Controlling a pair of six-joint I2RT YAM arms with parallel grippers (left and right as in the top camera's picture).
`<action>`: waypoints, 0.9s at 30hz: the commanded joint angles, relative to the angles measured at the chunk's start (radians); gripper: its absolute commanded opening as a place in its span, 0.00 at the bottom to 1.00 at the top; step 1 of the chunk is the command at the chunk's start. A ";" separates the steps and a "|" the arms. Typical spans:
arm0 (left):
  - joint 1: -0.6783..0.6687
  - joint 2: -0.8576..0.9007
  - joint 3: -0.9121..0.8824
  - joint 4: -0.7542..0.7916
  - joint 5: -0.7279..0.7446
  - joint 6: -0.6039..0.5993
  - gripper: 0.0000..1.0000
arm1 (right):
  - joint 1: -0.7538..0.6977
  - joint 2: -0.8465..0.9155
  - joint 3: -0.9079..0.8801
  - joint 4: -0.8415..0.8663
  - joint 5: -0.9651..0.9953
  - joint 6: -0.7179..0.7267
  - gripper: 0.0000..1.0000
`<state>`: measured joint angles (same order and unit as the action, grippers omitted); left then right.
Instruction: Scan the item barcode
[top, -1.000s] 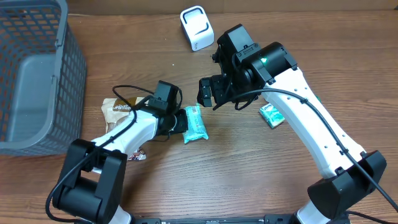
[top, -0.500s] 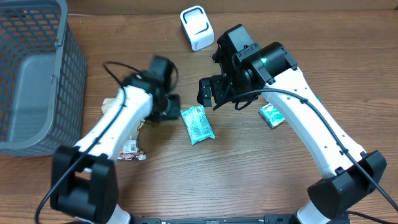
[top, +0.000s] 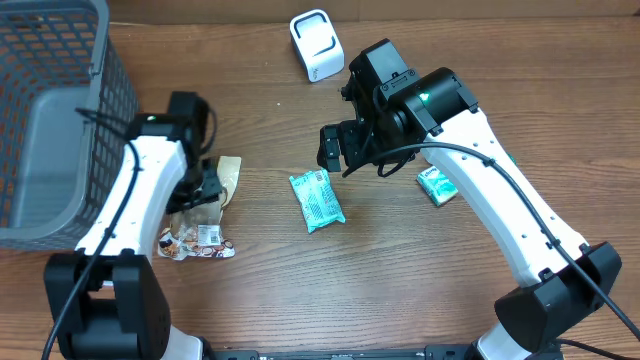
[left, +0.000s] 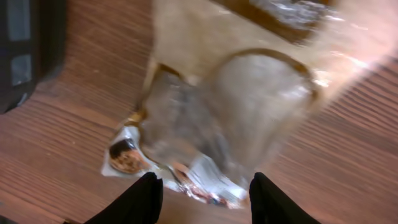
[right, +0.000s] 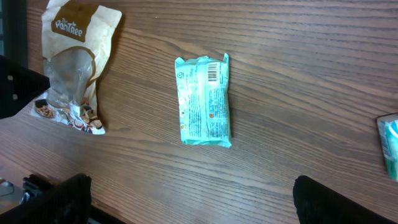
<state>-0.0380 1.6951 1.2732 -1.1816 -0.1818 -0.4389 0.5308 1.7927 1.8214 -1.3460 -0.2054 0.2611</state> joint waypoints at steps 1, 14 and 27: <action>0.045 -0.001 -0.059 0.038 -0.028 -0.021 0.43 | -0.003 -0.010 0.010 0.005 -0.002 0.000 1.00; 0.049 0.000 -0.234 0.202 0.009 -0.002 0.41 | -0.003 -0.010 0.010 0.005 -0.002 0.000 1.00; 0.048 0.000 -0.275 0.230 0.130 0.044 0.40 | -0.003 -0.010 0.010 0.005 -0.002 0.000 1.00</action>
<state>0.0109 1.6951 1.0241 -0.9596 -0.1112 -0.4118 0.5308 1.7927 1.8214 -1.3457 -0.2054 0.2619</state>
